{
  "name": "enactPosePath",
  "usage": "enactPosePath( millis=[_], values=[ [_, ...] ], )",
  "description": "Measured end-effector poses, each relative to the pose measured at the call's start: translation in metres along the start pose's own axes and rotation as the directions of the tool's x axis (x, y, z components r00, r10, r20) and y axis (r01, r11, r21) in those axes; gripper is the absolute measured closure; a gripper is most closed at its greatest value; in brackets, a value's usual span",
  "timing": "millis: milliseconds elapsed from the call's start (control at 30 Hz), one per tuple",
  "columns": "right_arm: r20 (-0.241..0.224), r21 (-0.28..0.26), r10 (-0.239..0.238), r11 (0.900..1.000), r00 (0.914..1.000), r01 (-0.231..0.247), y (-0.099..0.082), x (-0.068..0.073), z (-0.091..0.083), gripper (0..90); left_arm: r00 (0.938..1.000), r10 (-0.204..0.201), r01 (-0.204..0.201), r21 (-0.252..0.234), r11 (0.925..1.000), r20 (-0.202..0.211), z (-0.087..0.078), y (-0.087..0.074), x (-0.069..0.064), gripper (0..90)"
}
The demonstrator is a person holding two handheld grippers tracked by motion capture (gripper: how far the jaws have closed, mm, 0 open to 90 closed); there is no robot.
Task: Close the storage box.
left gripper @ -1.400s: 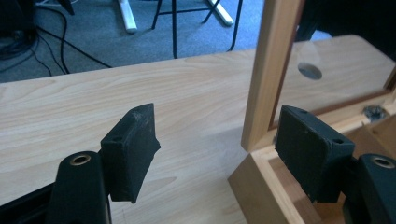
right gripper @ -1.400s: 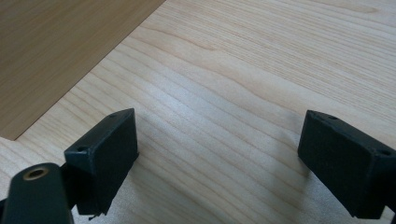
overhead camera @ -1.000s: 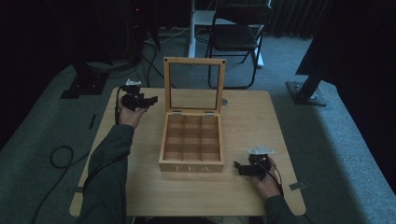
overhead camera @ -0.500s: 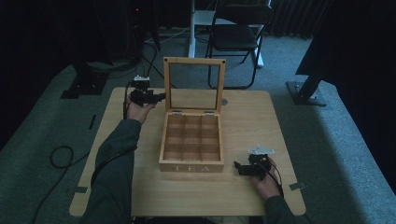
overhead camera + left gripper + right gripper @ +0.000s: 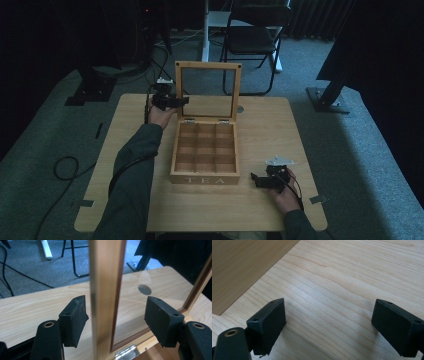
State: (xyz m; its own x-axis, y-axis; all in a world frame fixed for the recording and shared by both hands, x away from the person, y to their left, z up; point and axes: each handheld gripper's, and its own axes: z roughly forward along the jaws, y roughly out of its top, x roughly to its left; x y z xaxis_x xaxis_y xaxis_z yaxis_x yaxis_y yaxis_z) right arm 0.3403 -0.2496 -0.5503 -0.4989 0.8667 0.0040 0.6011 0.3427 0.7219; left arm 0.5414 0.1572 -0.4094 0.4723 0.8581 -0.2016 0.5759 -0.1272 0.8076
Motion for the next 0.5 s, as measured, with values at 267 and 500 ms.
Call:
enactPosePath(
  millis=[267, 500],
  values=[
    [-0.003, 0.0, -0.003, 1.0, 1.0, 0.003, 0.0, 0.0, 0.0, 11.6, 0.9999, -0.006, 0.007, -0.02, 0.9998, 0.012, 0.001, 0.013, 0.0, 36.1],
    [-0.003, 0.0, -0.003, 1.0, 1.0, 0.003, 0.0, 0.0, 0.0, 11.6, 0.9999, -0.002, 0.002, -0.02, 0.9998, 0.011, 0.001, 0.027, 0.0, 37.0]
  ],
)
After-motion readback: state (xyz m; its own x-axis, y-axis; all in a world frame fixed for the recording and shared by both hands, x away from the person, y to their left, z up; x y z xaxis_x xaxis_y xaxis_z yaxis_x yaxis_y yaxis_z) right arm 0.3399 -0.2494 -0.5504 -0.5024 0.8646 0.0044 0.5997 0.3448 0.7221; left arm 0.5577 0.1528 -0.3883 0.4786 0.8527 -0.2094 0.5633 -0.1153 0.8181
